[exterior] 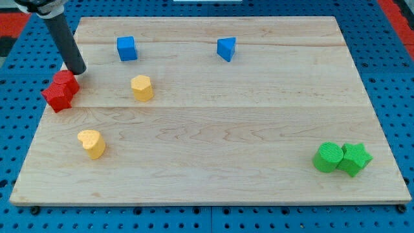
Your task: Move the yellow hexagon to the top middle of the board
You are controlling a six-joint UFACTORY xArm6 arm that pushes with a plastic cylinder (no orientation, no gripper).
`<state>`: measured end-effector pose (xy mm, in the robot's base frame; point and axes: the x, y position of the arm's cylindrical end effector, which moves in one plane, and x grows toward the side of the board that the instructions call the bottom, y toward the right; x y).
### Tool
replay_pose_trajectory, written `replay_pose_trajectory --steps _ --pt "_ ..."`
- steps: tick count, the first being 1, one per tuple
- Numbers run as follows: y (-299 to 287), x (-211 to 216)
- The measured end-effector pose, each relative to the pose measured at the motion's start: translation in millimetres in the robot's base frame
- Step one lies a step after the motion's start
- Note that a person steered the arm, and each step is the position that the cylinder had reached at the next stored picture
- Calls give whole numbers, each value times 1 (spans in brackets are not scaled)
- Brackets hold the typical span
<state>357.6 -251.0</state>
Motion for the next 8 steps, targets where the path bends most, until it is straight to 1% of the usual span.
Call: replay_pose_trajectory --steps 1,3,4,5,7,8 --pt "0 -2" --pt "85 -3" --pt "100 -3" --pt "100 2" --pt "57 6" --pt "51 6"
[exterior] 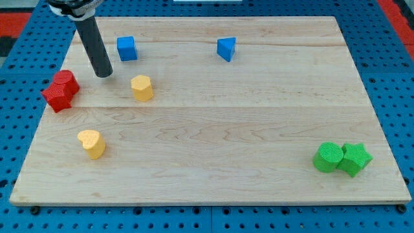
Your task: Move the yellow hexagon to the top middle of the board
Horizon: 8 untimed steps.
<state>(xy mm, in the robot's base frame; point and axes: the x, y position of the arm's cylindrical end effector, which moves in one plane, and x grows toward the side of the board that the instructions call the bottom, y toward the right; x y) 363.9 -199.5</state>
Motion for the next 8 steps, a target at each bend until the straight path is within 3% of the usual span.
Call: replay_pose_trajectory --steps 2,6,8 --pt "-7 21" --pt "87 47" --pt "84 83"
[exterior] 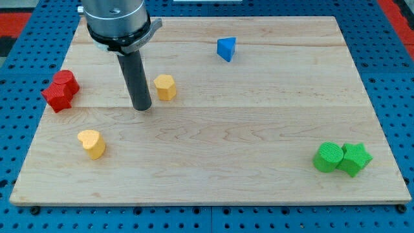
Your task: Move the yellow hexagon to the top middle of the board
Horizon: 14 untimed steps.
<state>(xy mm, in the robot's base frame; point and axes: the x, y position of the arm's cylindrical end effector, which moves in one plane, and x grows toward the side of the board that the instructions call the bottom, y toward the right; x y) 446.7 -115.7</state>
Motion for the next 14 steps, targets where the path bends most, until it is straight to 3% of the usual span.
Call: replay_pose_trajectory --steps 1,3,4,5,6,9,11,12,14 --pt "14 -10" --pt "16 -71" --pt "14 -62" --pt "16 -22" --pt "41 -27" --pt "38 -137" --pt "64 -120" --pt "70 -145" --pt "0 -186"
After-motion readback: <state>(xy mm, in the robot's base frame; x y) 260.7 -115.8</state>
